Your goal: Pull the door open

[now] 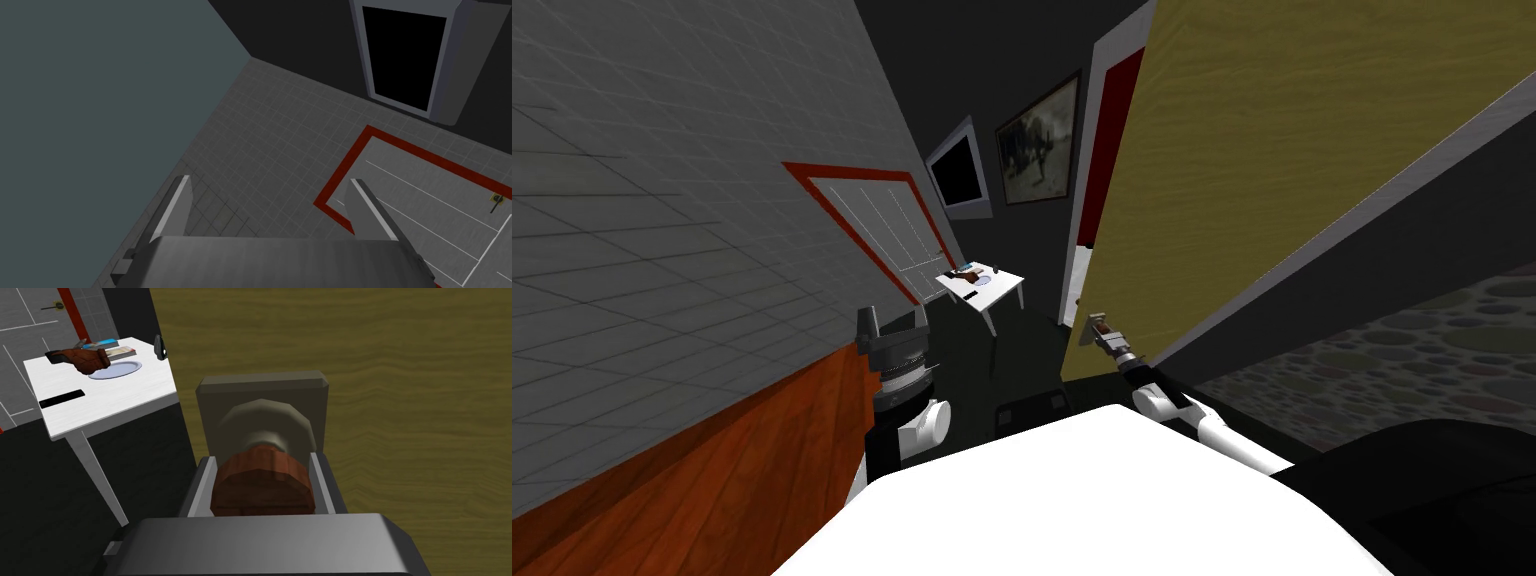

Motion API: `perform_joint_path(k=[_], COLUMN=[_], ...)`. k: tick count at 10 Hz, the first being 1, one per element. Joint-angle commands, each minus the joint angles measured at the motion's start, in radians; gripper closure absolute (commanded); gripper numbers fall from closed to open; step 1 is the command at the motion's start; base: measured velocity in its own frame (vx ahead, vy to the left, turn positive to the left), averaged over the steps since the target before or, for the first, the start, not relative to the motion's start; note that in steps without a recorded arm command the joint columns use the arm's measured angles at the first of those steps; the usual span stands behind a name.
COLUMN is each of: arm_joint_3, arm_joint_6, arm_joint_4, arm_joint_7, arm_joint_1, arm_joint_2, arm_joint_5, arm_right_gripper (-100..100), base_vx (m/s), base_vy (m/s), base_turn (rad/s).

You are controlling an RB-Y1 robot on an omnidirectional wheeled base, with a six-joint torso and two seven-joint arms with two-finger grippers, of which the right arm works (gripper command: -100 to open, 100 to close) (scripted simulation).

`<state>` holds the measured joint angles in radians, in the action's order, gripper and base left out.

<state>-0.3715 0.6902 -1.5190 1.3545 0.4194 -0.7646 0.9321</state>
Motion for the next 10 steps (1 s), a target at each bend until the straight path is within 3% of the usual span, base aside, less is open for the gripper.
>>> perform_joint_path(k=[1,3,4,10], arm_joint_3=[-0.010,-0.020,-0.020,-0.062], arm_joint_6=[0.013,0.025,0.018,0.071], arm_joint_4=[-0.001,-0.001,0.001,0.014], arm_joint_7=[0.014,0.028,0.023,0.078], arm_joint_1=[0.000,0.003,0.003,0.008], arm_joint_2=[-0.011,-0.025,-0.020,-0.072], arm_joint_5=[-0.006,-0.011,-0.009,-0.032], arm_right_gripper=[100,100,100,100], base_vx=[-0.197,-0.201,-0.079,-0.193], base_vy=[-0.050,-0.089,-0.030,-0.059], base_turn=[0.101,0.117,0.036,0.134])
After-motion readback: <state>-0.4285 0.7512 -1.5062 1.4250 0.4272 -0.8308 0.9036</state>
